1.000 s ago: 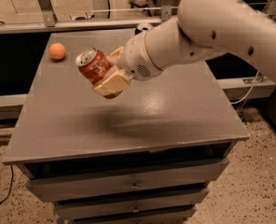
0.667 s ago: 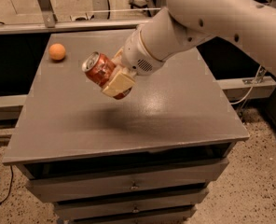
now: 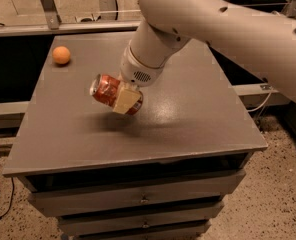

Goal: Knock coke can over

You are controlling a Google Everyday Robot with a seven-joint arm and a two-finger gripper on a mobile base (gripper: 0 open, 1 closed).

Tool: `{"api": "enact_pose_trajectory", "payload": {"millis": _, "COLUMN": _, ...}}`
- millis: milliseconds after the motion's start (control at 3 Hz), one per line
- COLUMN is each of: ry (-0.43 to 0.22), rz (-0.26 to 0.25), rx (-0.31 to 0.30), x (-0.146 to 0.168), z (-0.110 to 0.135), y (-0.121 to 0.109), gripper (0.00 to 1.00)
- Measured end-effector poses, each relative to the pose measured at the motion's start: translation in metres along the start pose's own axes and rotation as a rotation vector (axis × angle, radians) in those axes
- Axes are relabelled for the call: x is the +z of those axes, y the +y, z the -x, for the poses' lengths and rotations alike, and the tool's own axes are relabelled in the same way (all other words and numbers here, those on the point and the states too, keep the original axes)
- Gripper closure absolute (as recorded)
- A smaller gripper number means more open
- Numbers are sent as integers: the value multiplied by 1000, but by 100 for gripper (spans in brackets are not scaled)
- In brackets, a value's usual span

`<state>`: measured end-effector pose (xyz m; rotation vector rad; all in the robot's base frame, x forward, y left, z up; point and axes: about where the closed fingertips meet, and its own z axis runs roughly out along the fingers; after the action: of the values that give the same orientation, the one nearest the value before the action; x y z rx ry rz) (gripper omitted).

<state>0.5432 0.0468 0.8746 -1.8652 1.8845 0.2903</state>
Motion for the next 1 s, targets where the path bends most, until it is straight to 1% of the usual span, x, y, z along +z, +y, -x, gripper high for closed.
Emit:
{"api": "enact_pose_trajectory", "payload": {"millis": 333, "ry": 49, "rz": 11, "rx": -13, "x": 14, "z": 2, "y": 2, "gripper": 59}}
{"api": "enact_pose_trajectory", "payload": {"millis": 1000, "ry": 79, "rz": 26, "rx": -51, "x": 22, "z": 16, "y": 5, "gripper": 12}}
